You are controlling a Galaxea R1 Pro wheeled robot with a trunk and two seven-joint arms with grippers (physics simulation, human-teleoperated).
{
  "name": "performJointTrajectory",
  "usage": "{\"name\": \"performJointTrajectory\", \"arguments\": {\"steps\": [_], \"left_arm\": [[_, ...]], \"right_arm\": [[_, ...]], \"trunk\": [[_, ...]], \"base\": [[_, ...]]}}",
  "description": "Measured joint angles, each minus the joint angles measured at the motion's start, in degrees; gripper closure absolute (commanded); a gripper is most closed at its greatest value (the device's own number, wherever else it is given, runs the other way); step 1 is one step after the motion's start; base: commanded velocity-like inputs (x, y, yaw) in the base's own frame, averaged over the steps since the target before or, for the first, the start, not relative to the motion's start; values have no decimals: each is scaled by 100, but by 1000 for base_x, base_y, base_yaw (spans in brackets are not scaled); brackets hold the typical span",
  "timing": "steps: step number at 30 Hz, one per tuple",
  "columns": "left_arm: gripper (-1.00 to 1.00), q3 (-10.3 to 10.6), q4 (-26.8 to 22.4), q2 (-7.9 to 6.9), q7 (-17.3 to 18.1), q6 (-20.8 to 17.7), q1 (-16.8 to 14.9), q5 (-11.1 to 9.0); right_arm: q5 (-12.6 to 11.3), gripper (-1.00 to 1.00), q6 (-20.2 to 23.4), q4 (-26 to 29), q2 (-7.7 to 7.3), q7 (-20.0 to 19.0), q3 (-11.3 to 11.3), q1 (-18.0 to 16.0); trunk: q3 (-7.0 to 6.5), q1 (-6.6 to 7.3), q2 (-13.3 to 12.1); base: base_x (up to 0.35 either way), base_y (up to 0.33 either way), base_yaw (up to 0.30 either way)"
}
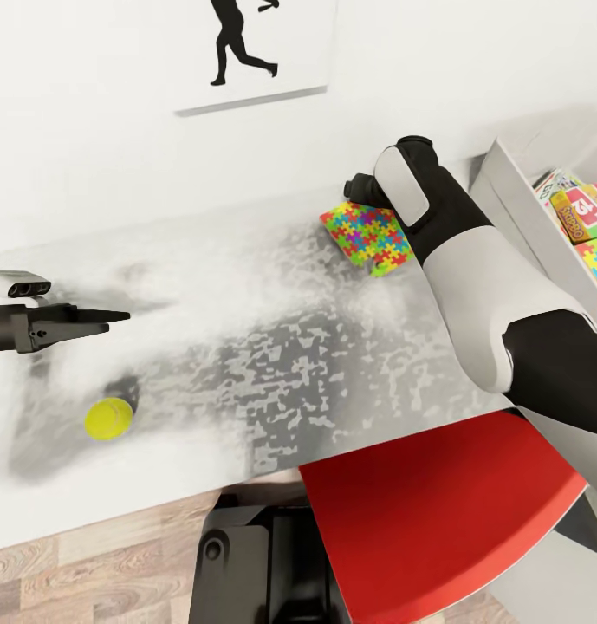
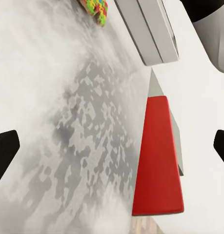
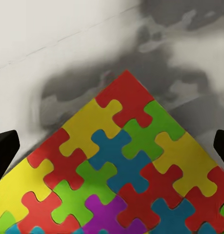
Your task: Put all the toys in the child's room - the three board games (two on the bed and one on the table), the two jigsaw puzzles on the table, and the tennis ball on the table - inside the toy box on the table in the child's room.
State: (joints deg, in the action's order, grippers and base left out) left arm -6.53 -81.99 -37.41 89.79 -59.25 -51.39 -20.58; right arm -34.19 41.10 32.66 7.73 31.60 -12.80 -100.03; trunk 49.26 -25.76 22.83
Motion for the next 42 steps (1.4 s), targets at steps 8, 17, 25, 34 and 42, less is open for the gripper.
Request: {"name": "performJointTrajectory", "arguments": {"steps": [8,17,25,34,42], "left_arm": [[-100,0,0,0,0,0,0,0],[-100,0,0,0,0,0,0,1],[-100,0,-1,0,0,0,0,0],[-100,0,-1,0,0,0,0,0],[-100,-6,-1,-8,0,0,-5,-5]], "right_arm": [[0,-100,-2,0,-5,0,7,6],[0,-100,10,0,-9,-6,9,6],[7,-100,13,0,-5,-3,8,6],[10,-100,21,9,-13,0,8,-2],[16,-100,21,10,-6,8,8,-3]], "trunk": [[0,0,0],[0,-2,0],[0,-2,-1],[0,-2,-1],[0,-2,0]], "base": [[-91,0,0],[-266,1,0],[-308,72,0],[-309,82,0],[-317,24,0]]}}
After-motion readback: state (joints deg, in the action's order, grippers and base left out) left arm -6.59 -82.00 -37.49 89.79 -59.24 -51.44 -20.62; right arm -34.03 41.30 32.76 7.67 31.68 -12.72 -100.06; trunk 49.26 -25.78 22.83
